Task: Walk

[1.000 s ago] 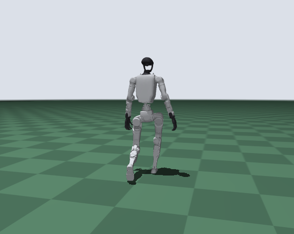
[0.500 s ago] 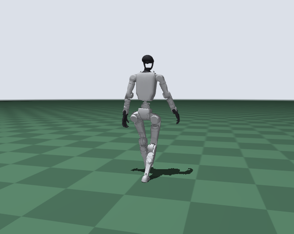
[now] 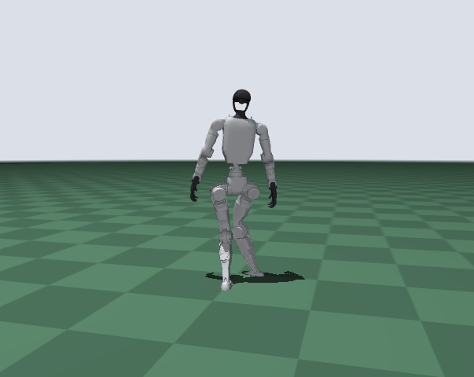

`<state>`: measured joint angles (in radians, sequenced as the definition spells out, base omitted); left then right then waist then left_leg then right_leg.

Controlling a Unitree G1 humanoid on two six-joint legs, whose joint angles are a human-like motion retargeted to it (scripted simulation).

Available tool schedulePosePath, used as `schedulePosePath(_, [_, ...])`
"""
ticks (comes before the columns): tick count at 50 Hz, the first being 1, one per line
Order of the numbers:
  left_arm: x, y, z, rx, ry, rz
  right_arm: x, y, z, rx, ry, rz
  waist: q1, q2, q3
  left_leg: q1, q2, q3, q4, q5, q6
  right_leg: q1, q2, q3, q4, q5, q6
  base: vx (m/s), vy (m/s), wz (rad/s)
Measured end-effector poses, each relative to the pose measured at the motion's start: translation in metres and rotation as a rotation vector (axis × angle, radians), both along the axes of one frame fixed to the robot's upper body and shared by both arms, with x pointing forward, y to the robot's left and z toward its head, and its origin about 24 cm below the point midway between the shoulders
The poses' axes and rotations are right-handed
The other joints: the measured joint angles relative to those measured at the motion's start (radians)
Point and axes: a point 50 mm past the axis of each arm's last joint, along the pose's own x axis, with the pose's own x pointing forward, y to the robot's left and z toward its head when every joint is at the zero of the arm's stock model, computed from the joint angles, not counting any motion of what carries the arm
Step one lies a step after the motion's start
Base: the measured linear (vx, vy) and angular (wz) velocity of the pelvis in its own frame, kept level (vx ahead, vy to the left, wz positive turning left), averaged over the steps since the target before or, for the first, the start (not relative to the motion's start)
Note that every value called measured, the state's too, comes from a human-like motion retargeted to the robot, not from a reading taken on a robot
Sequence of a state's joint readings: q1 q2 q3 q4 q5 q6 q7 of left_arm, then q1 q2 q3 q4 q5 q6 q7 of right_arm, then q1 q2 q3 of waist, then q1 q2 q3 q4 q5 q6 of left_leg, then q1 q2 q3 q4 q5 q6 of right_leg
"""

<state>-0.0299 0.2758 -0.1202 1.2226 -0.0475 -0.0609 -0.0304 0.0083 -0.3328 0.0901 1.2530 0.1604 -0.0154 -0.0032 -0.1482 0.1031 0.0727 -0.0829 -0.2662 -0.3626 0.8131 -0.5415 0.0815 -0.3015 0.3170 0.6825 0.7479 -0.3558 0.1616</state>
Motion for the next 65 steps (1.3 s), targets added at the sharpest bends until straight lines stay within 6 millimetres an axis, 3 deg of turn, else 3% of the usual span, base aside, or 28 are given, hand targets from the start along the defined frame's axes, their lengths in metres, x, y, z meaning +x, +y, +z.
schedulePosePath(3, [-0.002, -0.003, -0.002, -0.009, 0.031, -0.006, -0.022, 0.000, -0.004, -0.007, 0.068, -0.033, 0.011, 0.010, -0.002, 0.015, 0.086, 0.054, 0.058, -0.021, -0.011, 0.058, -0.018, -0.106, -0.023, -0.033, -0.035, 0.27, -0.30, 2.48])
schedulePosePath(7, [-0.011, -0.004, -0.006, -0.022, 0.064, 0.028, -0.041, -0.010, -0.004, -0.031, 0.105, -0.072, 0.012, 0.002, -0.013, 0.008, 0.222, 0.218, 0.019, -0.071, 0.005, 0.126, -0.110, -0.288, -0.097, -0.053, -0.067, 0.12, -0.26, 2.87])
schedulePosePath(15, [-0.024, -0.011, -0.010, -0.044, 0.083, 0.079, -0.064, -0.035, 0.005, -0.096, 0.127, -0.152, -0.001, 0.025, -0.079, -0.061, 0.501, 0.736, -0.040, -0.112, -0.014, 0.199, -0.265, -0.707, -0.331, -0.018, -0.071, -0.09, -0.12, 3.49])
schedulePosePath(19, [-0.022, -0.019, -0.012, -0.048, 0.080, 0.029, -0.074, -0.034, 0.004, -0.102, 0.158, -0.152, 0.007, 0.046, -0.096, -0.064, 0.646, 1.019, 0.027, -0.112, -0.032, 0.198, -0.309, -0.938, -0.328, -0.035, -0.068, -0.19, 0.01, 3.95])
schedulePosePath(24, [-0.008, -0.031, -0.010, -0.037, 0.052, -0.090, -0.073, -0.029, 0.002, -0.106, 0.160, -0.141, 0.035, 0.048, -0.138, -0.052, 0.656, 1.220, -0.044, -0.073, -0.052, 0.203, -0.396, -1.179, -0.291, -0.039, -0.067, -0.14, 0.09, 3.97])
schedulePosePath(28, [0.008, -0.044, -0.008, -0.030, 0.031, -0.234, -0.062, -0.021, -0.001, -0.099, 0.130, -0.108, 0.067, 0.016, -0.114, -0.057, 0.552, 1.124, -0.131, -0.056, -0.074, 0.194, -0.509, -1.235, -0.064, -0.060, -0.072, -0.04, 0.11, 3.63])
schedulePosePath(33, [0.032, -0.054, -0.003, -0.005, 0.010, -0.405, -0.045, -0.004, -0.006, -0.029, 0.104, -0.019, 0.071, -0.105, -0.044, -0.057, 0.307, 0.851, -0.256, 0.013, -0.055, 0.081, -0.651, -1.053, 0.305, -0.120, -0.076, 0.07, 0.07, 3.74])
schedulePosePath(35, [0.045, -0.052, 0.002, 0.019, -0.005, -0.436, -0.035, 0.007, -0.008, 0.015, 0.096, 0.028, 0.060, -0.169, -0.021, -0.041, 0.190, 0.726, -0.364, 0.086, -0.043, 0.023, -0.678, -0.955, 0.376, -0.134, -0.068, 0.13, 0.01, 3.88])
schedulePosePath(38, [0.056, -0.047, 0.007, 0.044, -0.021, -0.432, -0.025, 0.021, -0.011, 0.067, 0.095, 0.096, 0.059, -0.205, 0.012, -0.041, 0.124, 0.534, -0.418, 0.144, -0.050, -0.028, -0.609, -0.826, 0.354, -0.148, -0.068, 0.16, -0.04, 3.68])
schedulePosePath(45, [0.066, -0.033, 0.013, 0.069, -0.051, -0.372, -0.002, 0.036, -0.011, 0.101, 0.058, 0.195, 0.078, -0.194, 0.042, -0.070, 0.087, 0.133, -0.483, 0.231, -0.098, -0.052, -0.330, -0.481, 0.055, -0.086, -0.060, 0.14, -0.11, 3.18])
schedulePosePath(50, [0.060, -0.028, 0.011, 0.077, -0.041, -0.354, 0.012, 0.037, -0.008, 0.080, 0.012, 0.219, 0.121, -0.190, 0.048, -0.084, 0.064, -0.025, -0.481, 0.256, -0.122, -0.004, -0.266, -0.377, -0.061, -0.034, -0.057, 0.03, -0.16, 2.07])
schedulePosePath(54, [0.052, -0.030, 0.008, 0.064, -0.025, -0.350, 0.027, 0.036, -0.004, 0.048, -0.028, 0.232, 0.153, -0.177, 0.063, -0.121, 0.070, -0.025, -0.402, 0.240, -0.134, 0.027, -0.289, -0.460, -0.083, -0.036, -0.073, -0.04, -0.15, 1.42])
schedulePosePath(61, [0.037, -0.046, 0.000, 0.004, 0.011, -0.378, 0.051, 0.029, 0.005, 0.000, -0.090, 0.245, 0.181, -0.119, 0.083, -0.205, 0.171, 0.194, -0.200, 0.150, -0.079, 0.064, -0.305, -0.591, -0.120, -0.027, -0.083, -0.05, -0.06, 0.91])
schedulePosePath(65, [0.037, -0.054, -0.002, -0.021, 0.017, -0.393, 0.065, 0.030, 0.010, -0.002, -0.121, 0.276, 0.189, -0.093, 0.065, -0.186, 0.191, 0.228, -0.262, 0.160, -0.076, 0.067, -0.305, -0.612, -0.175, -0.004, -0.083, -0.01, 0.01, 0.13])
